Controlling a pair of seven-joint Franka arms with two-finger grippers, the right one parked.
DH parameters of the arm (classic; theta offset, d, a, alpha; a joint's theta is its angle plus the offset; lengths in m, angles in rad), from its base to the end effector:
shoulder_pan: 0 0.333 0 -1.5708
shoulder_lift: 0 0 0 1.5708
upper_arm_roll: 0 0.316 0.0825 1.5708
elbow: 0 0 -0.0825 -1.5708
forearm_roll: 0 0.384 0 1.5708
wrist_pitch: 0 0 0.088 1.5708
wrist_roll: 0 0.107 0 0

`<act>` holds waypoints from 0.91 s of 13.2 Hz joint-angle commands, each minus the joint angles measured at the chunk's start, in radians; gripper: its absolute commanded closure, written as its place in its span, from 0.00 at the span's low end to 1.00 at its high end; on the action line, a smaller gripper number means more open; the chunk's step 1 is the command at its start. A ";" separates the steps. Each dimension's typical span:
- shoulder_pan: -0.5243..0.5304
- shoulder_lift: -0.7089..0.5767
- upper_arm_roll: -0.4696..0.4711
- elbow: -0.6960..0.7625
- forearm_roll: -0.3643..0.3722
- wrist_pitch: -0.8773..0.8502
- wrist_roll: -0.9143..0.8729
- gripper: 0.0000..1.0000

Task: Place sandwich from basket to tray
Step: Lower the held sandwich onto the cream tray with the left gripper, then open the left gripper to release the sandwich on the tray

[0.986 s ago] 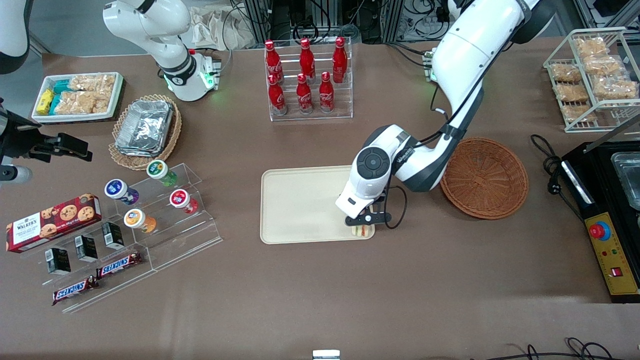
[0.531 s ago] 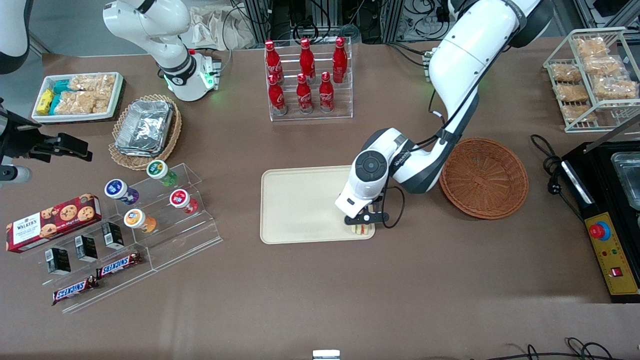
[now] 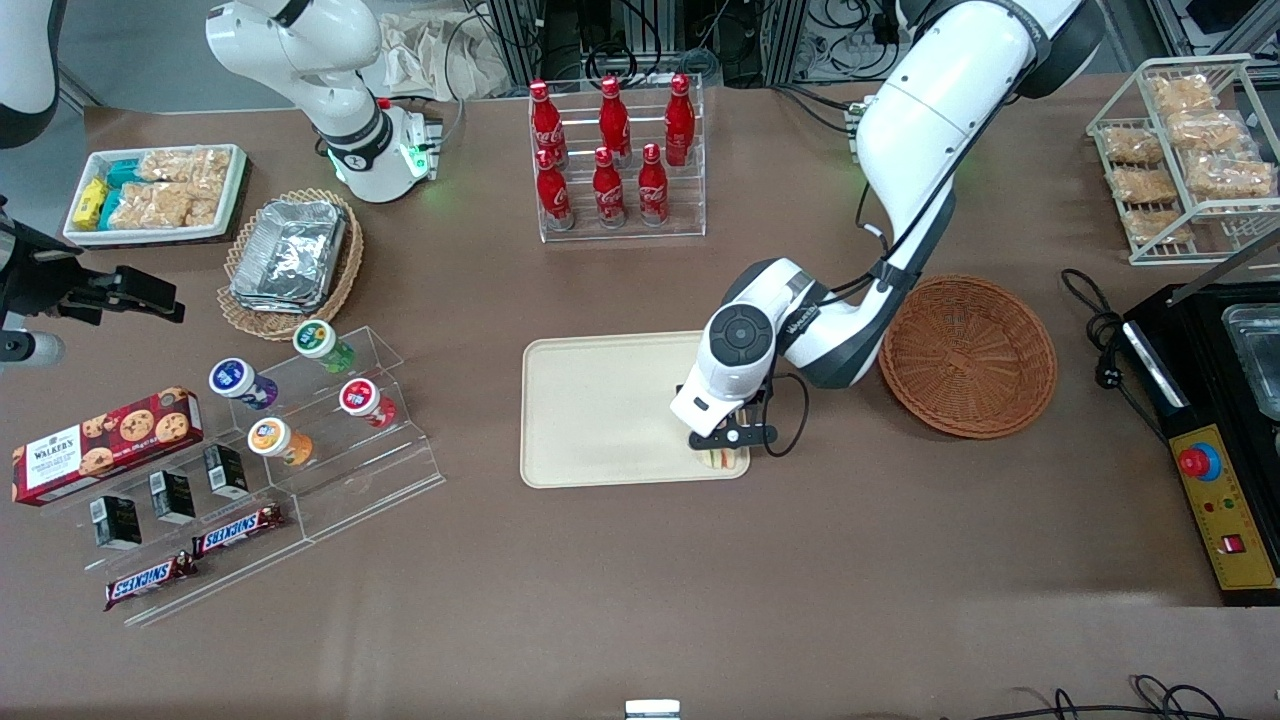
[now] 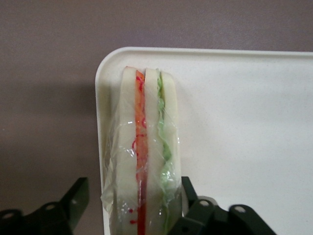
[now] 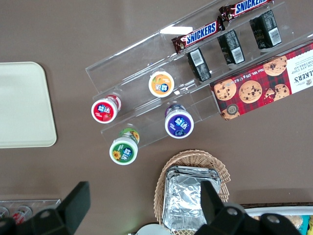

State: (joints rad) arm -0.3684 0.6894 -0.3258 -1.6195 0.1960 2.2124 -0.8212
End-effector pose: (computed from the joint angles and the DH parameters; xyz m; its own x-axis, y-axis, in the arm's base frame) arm 0.5475 -0.4117 0.2313 0.9947 0.0684 -0.0768 0.0685 -0.9977 -0.0014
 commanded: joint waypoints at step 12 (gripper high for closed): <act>0.016 -0.316 0.132 0.118 -0.001 -0.359 -0.113 0.00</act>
State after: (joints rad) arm -0.3517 0.4492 -0.2406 -1.4928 0.1958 1.8951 -0.9232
